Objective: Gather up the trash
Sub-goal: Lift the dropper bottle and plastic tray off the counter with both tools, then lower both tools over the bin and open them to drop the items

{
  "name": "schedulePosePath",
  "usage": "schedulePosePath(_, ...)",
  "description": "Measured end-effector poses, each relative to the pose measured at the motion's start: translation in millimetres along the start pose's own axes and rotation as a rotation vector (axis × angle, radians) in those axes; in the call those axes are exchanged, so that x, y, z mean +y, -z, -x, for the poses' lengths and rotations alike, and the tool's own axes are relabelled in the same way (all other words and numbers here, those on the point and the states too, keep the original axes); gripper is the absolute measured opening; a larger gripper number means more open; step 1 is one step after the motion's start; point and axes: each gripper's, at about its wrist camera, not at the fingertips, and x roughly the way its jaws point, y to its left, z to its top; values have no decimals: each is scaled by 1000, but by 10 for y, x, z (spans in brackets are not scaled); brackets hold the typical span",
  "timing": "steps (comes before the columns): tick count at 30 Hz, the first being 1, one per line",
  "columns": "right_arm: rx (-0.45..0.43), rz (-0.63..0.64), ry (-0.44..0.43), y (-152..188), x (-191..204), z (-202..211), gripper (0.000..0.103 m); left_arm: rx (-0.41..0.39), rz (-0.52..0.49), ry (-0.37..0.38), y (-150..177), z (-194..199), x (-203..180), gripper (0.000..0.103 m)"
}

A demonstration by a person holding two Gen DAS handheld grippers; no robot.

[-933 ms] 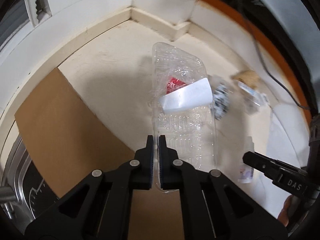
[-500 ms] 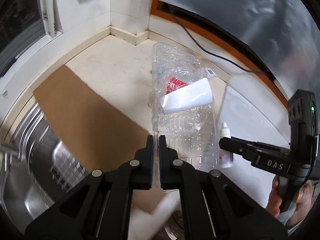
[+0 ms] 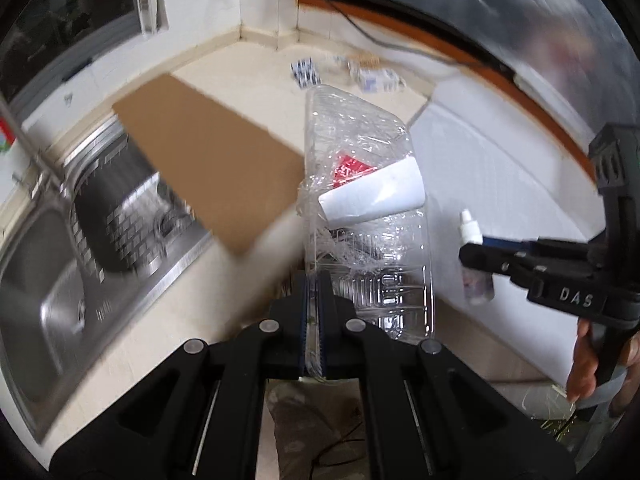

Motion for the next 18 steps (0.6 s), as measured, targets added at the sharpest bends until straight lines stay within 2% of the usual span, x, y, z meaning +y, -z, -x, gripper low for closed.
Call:
schedulePosePath(6, -22, 153, 31, 772, 153, -43, 24, 56, -25, -60, 712, -128, -205, 2)
schedulePosePath(9, -33, 196, 16, 1130, 182, -183, 24, 108, -25, -61, 1032, -305, -270, 2)
schedulePosePath(12, -4, 210, 32, 1539, 123, -475, 24, 178, -21, -43, 1382, -573, -315, 2)
schedulePosePath(16, 56, 200, 64, 1987, -63, -1014, 24, 213, -110, -116, 1797, -1066, -407, 2)
schedulePosePath(18, 95, 188, 84, 2147, -232, -1390, 24, 247, -149, -130, 2063, -1479, -414, 2)
